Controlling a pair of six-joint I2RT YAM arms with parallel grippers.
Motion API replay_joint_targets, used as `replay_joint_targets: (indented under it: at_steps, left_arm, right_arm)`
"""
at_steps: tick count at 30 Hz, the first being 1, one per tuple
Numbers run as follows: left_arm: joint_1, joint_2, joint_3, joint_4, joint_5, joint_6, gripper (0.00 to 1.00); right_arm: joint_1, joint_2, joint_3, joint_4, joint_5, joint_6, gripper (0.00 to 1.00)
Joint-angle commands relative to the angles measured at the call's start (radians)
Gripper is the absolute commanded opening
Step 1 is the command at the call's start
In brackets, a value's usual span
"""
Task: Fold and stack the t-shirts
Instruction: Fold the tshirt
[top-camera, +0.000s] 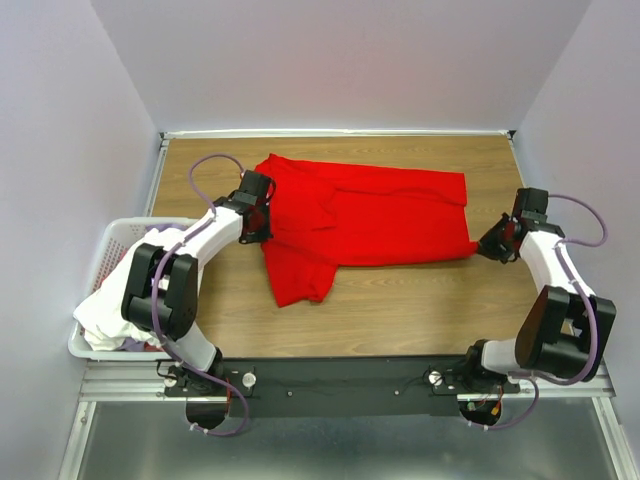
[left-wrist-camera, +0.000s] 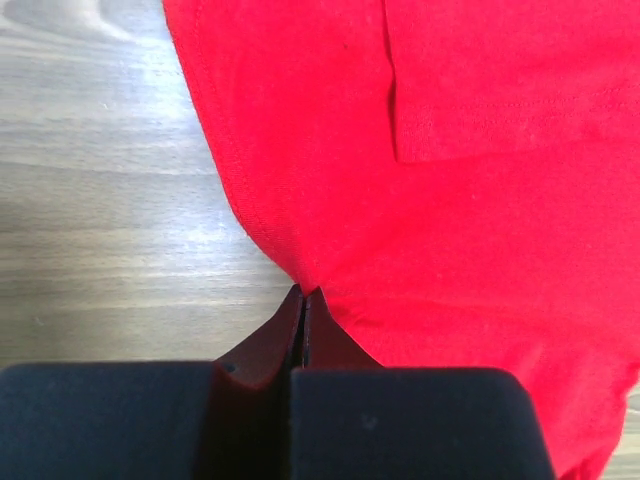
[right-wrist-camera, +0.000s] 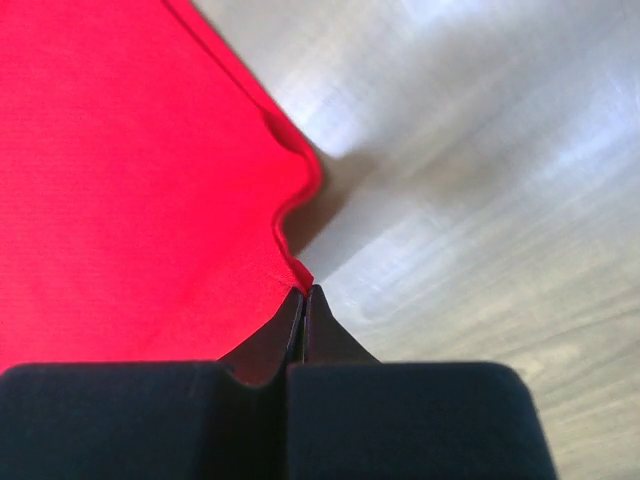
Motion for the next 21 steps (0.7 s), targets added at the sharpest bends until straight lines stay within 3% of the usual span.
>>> replay_joint_targets:
  at_steps: [1,21]
  left_arm:
    - [0.034,-0.002,0.051,-0.024,0.047,0.036,0.0]
    - [0.092,0.222,0.326,-0.088,0.085,0.076,0.0]
  right_arm:
    - [-0.004,0.066,0.082,-0.005,-0.046,-0.005,0.01]
    - [-0.002,0.4,0.406,-0.001,-0.19,-0.067,0.01]
